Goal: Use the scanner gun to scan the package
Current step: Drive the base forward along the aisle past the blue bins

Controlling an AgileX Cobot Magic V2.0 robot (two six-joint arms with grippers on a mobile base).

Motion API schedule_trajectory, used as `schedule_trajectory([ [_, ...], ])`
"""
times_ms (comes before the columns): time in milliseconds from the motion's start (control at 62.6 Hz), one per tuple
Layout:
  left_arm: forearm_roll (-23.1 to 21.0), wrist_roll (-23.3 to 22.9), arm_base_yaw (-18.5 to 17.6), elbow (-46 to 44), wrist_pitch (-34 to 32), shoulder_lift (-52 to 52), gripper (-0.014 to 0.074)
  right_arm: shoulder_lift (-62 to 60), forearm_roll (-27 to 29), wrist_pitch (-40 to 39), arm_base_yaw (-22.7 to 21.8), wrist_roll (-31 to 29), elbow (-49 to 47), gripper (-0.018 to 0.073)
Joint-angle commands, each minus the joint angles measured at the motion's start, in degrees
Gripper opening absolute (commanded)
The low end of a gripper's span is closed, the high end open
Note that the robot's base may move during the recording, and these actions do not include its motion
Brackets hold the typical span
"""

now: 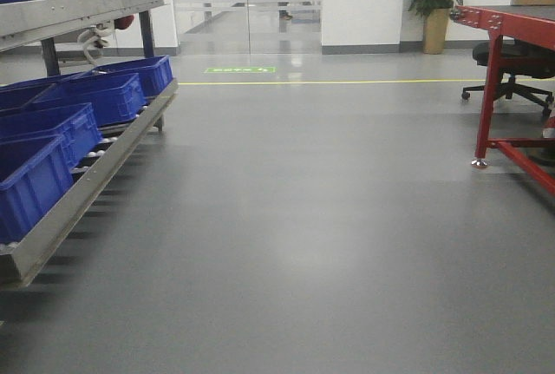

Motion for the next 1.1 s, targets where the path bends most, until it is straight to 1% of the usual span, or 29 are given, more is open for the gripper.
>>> schedule_trajectory([
  [0,-0.02,0.29,-0.34,-0.12,-1.10,-0.17,-0.0111,-0.16,0.24,-0.95,-0.07,0.04,-0.03,-0.0167],
  [1086,-0.02,0.29,-0.34,-0.12,-1.10,-0.17,-0.0111,-0.16,0.24,-0.95,-0.07,0.04,-0.03,-0.0167],
])
